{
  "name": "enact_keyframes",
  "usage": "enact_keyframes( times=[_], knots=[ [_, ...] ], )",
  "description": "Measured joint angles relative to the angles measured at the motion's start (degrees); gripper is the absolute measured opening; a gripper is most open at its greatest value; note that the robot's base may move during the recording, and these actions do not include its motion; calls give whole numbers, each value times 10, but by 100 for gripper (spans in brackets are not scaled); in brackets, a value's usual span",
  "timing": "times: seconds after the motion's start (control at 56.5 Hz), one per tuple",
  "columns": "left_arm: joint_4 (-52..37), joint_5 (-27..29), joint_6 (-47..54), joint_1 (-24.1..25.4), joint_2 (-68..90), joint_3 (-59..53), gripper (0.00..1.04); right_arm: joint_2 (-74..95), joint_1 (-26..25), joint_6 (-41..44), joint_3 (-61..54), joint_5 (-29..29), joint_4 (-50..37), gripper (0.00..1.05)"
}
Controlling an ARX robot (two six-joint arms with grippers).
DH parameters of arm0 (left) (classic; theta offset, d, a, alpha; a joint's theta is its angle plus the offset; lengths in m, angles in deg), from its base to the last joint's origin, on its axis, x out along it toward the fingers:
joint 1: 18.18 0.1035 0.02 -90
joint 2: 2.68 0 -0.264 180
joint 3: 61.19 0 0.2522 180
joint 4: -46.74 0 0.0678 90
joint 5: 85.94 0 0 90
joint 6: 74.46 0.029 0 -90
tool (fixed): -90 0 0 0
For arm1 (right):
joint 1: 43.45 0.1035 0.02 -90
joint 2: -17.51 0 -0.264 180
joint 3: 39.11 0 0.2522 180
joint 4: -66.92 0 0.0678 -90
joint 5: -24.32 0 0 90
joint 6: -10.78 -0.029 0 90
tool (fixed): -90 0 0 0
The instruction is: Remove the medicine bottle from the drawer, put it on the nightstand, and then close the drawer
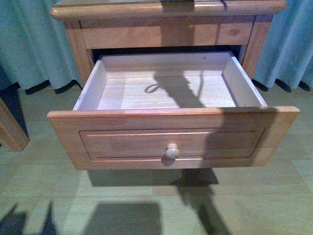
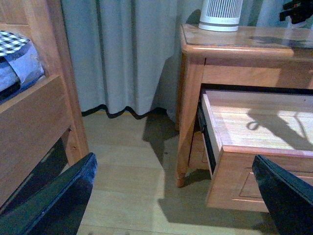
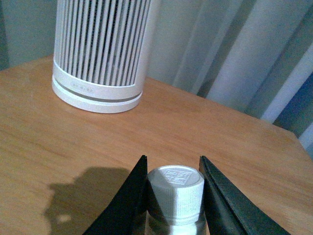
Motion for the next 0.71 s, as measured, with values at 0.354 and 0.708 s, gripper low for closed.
enact_keyframes(
  times=[0.354,0.708],
  knots=[
    [0,0,0,0,0,0,98,-142,-18,-57,-287,-26,-193,99],
    [0,0,0,0,0,0,98,-564,-16,-161,-754,-111,-242,98]
  ],
)
